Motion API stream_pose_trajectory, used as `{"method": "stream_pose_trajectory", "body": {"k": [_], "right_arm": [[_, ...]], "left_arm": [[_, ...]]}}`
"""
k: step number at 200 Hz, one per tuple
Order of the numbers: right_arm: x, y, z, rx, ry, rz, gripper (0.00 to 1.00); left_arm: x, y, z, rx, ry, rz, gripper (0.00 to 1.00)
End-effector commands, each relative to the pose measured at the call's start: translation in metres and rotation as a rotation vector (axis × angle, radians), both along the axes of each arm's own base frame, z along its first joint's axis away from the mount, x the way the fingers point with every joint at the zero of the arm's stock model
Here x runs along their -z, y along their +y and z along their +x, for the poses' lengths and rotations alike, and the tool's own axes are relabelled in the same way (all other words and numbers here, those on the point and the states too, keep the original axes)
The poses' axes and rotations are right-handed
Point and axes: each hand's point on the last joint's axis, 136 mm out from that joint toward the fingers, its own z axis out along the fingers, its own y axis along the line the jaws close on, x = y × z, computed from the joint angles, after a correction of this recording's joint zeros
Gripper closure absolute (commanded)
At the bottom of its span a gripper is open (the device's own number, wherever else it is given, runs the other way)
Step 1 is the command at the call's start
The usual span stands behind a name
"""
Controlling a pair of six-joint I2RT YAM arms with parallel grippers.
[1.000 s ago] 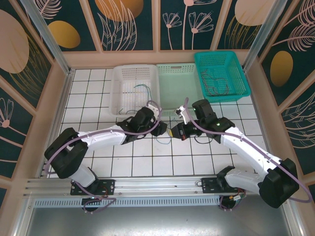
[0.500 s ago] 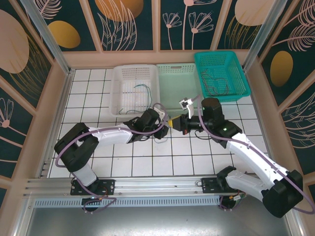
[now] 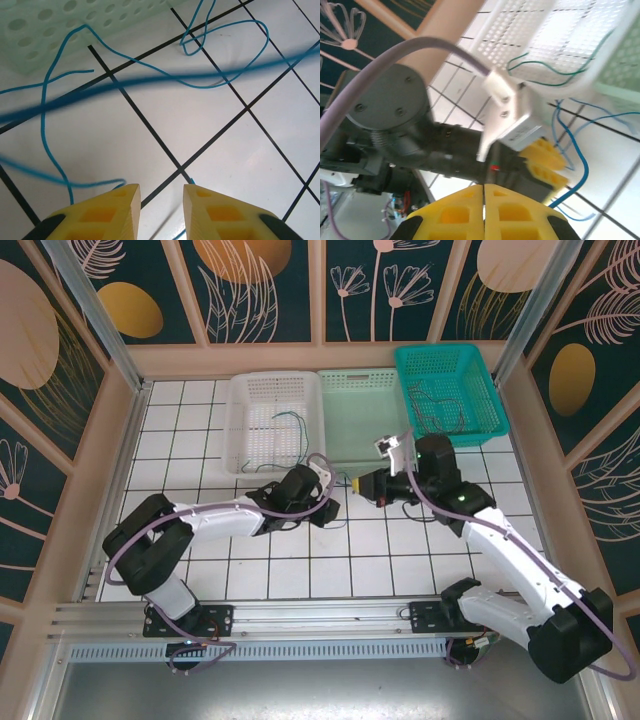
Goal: Untangle the cables
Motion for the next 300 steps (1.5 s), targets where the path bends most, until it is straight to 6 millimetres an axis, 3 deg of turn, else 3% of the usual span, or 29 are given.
{"method": "stream_pose_trajectory", "body": {"k": [1, 37, 78, 102, 127, 159, 192, 196, 232, 236, 271, 300], "right_arm": [[0.001, -0.021, -0.002, 0.024, 0.02, -0.098, 1.0], [0.001, -0.034, -0.019, -0.01, 0.068, -0.151, 1.0], [-0.015, -0.047, -0.014, 0.059, 0.012, -0.15, 1.0], [-0.003, -0.049, -0.009, 0.078, 0.065, -0.172, 1.0], [0.007, -0.039, -0.007, 0.04, 0.105, -0.132, 1.0], [-0.007, -0.033, -0.006, 0.02, 0.062, -0.085, 1.0], [-0.014, -0.032, -0.009, 0.01, 0.045, -0.058, 1.0], [-0.015, -0.031, -0.009, 0.007, 0.043, -0.053, 1.0], [-0.018, -0.03, -0.011, 0.003, 0.034, -0.033, 1.0], [-0.019, -0.03, -0.011, 0.004, 0.033, -0.032, 1.0], [-0.024, -0.031, -0.013, 0.003, 0.026, -0.031, 1.0], [-0.022, -0.036, -0.013, 0.027, 0.026, -0.053, 1.0]], "left_arm": [[-0.01, 0.005, 0.0, -0.025, -0.036, -0.013, 0.7], [-0.008, 0.017, 0.002, -0.061, -0.056, 0.023, 0.68], [-0.008, 0.019, 0.004, -0.067, -0.064, 0.035, 0.67], [-0.012, 0.018, 0.006, -0.071, -0.074, 0.027, 0.65], [-0.023, -0.001, 0.002, -0.009, -0.064, -0.052, 0.64], [-0.033, -0.03, -0.002, 0.06, -0.026, -0.172, 0.59], [-0.033, -0.052, 0.003, 0.093, -0.021, -0.185, 0.53], [-0.022, -0.054, 0.004, 0.09, -0.005, -0.169, 0.52], [-0.007, -0.058, 0.016, 0.062, -0.002, -0.127, 0.5], [-0.014, -0.064, 0.021, 0.059, -0.015, -0.14, 0.51], [-0.002, -0.061, 0.033, -0.004, -0.016, -0.097, 0.64], [-0.006, -0.054, 0.035, -0.032, -0.044, -0.095, 0.93]]}}
